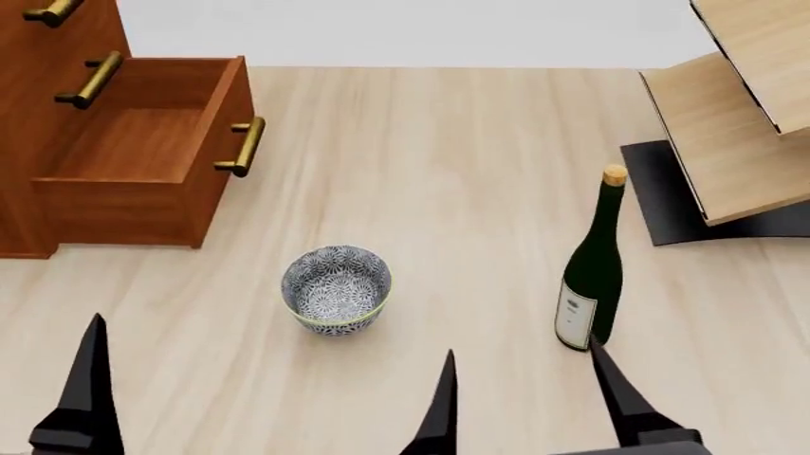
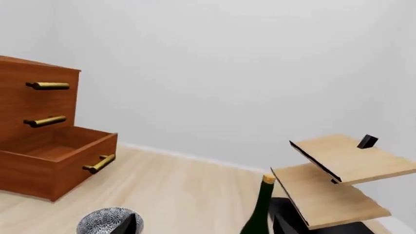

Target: Put the wine bottle in the bottom drawer of the cabinet.

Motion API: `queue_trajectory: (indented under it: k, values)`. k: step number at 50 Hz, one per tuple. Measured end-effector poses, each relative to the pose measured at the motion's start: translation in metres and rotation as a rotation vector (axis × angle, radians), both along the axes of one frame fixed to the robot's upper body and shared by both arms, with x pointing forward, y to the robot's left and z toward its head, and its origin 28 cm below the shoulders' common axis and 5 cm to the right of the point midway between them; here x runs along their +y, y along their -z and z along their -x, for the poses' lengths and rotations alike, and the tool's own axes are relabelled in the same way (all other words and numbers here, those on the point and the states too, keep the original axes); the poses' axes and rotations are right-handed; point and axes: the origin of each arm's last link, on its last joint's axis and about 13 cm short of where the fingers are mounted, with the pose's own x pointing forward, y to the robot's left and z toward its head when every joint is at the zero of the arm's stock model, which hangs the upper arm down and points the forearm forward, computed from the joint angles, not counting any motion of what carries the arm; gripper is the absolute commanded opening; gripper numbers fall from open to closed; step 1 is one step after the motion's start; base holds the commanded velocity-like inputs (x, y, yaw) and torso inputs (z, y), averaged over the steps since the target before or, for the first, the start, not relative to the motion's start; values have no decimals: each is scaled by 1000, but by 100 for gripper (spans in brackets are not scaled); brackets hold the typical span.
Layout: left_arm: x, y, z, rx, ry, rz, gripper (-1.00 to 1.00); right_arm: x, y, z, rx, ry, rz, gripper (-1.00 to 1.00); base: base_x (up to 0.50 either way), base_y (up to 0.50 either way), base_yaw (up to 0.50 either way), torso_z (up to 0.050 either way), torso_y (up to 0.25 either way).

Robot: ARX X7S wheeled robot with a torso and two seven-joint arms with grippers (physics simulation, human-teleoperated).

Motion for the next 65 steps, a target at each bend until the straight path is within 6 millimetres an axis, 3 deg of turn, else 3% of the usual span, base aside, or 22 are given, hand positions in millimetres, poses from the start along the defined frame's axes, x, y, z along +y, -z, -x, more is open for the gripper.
queue_trajectory:
  k: [13, 50, 65]
  values:
    - [0, -13, 12, -52, 3, -7, 100, 0, -9, 6, -37, 0, 5, 100, 0, 49, 0, 0, 0]
    - [2, -14, 16, -41, -20, 1, 100, 1, -12, 7, -51, -2, 11, 100, 3, 455, 0, 0, 0]
    - [3, -13, 15, -38, -25, 5, 100, 0, -11, 6, -47, 14, -14, 100, 0, 22, 0, 0, 0]
